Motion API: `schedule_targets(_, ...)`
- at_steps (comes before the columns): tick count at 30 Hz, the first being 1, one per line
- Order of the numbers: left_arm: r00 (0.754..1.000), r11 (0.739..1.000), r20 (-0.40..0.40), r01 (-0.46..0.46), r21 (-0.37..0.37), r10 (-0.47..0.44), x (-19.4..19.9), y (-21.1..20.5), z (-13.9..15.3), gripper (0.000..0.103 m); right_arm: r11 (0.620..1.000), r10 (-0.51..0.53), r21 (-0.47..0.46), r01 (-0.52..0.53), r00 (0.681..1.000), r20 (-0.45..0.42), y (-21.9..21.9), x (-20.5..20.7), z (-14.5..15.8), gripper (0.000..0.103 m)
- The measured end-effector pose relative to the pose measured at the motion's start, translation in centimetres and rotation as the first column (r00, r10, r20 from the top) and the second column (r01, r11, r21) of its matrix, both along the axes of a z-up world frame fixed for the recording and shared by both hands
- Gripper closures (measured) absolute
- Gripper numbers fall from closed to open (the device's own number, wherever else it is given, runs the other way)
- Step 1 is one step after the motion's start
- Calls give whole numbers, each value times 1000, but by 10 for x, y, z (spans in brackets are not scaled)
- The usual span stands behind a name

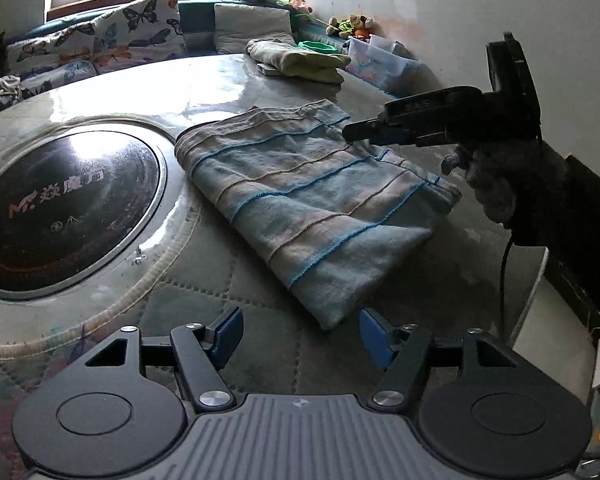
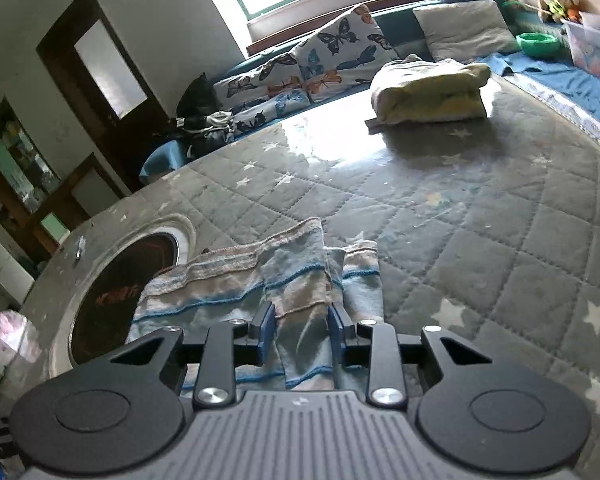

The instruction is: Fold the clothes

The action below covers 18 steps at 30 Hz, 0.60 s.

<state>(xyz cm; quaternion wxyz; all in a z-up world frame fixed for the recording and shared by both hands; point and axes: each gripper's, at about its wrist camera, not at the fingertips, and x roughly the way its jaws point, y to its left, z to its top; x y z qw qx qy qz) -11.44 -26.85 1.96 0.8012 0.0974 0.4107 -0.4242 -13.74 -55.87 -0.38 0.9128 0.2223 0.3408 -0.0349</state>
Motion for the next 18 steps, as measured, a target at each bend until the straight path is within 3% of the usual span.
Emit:
schedule_targets(3,1000,1000,22,-4,7,4,-2,-4,0,36,999,-10,-53,11,1000,15,8,-2,4,95)
schedule_targets(6,999,1000,41,-7,13,7,-4,-7,0,36,995,-29,-94,35,998,56,13,-8,15,97)
schedule_targets(10,999,1000,48,-16,21,15,-3,-7,0,36,988,-85,-116,98,991,108,12,-15,26,97)
schedule_targets(14,999,999,48,-22,25,21,-2,-6,-2,36,986,-157,-47,160,986,54,-5,-12,5,96)
schedule_targets(18,998,999,61,-24,28,22,-2,-7,0,36,984,-179,-6,180,983,45,-16,-13,-1,83)
